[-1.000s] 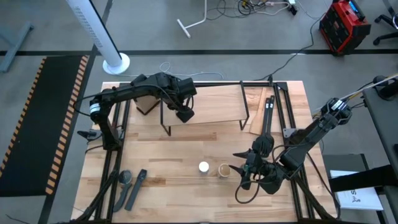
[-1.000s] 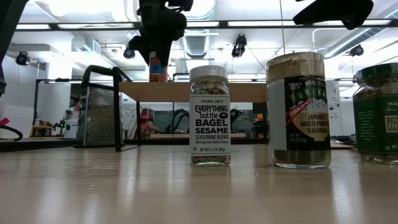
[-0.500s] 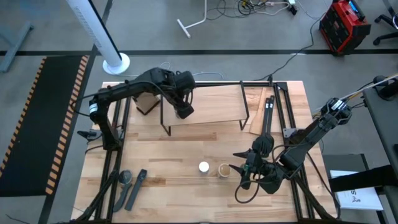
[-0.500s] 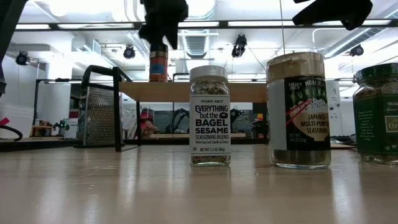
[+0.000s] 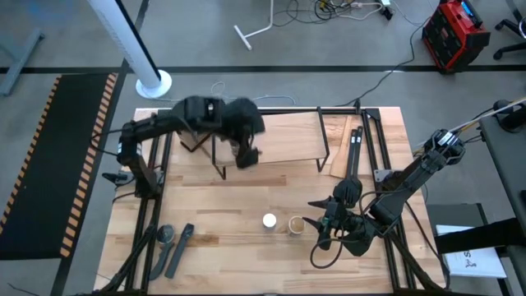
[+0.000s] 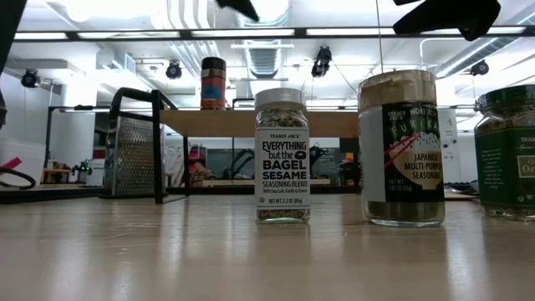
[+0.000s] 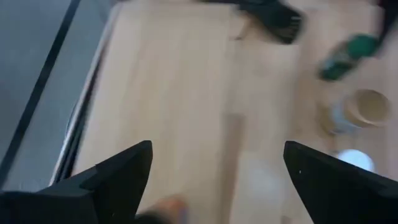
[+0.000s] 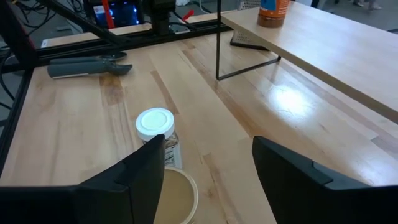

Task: Shelf spices
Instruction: Put the white seasoning bottle on the shelf aligned with the other black seasoning bottle

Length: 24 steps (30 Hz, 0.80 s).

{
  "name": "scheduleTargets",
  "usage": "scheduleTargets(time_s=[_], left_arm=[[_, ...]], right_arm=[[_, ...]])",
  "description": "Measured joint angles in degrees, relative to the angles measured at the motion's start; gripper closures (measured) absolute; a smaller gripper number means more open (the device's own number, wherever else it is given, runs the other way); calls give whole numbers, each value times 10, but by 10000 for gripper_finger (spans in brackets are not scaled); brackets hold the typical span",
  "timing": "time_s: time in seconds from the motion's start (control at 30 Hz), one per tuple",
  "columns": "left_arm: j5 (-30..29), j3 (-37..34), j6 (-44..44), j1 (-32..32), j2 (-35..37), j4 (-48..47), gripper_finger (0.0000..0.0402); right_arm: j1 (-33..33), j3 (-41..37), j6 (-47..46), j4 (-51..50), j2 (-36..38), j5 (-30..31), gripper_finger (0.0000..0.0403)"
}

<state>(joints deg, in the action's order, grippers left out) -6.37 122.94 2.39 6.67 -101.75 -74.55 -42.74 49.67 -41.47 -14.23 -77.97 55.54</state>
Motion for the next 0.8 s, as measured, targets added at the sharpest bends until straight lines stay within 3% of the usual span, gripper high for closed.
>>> scheduleTargets(time_s=[0.17,0.4,0.57,0.8], left_arm=[[0,-44,-3,-98,-2,53,62],[14,-178,60,-207,-3,147,76],[42,-277,133,-226,-4,230,81],[43,-348,162,-222,-4,275,70]], right_arm=[[0,0,2,-1,0,1,191],[0,0,15,-2,0,16,187],[2,0,15,-1,0,16,179],[2,2,15,-1,0,16,184]])
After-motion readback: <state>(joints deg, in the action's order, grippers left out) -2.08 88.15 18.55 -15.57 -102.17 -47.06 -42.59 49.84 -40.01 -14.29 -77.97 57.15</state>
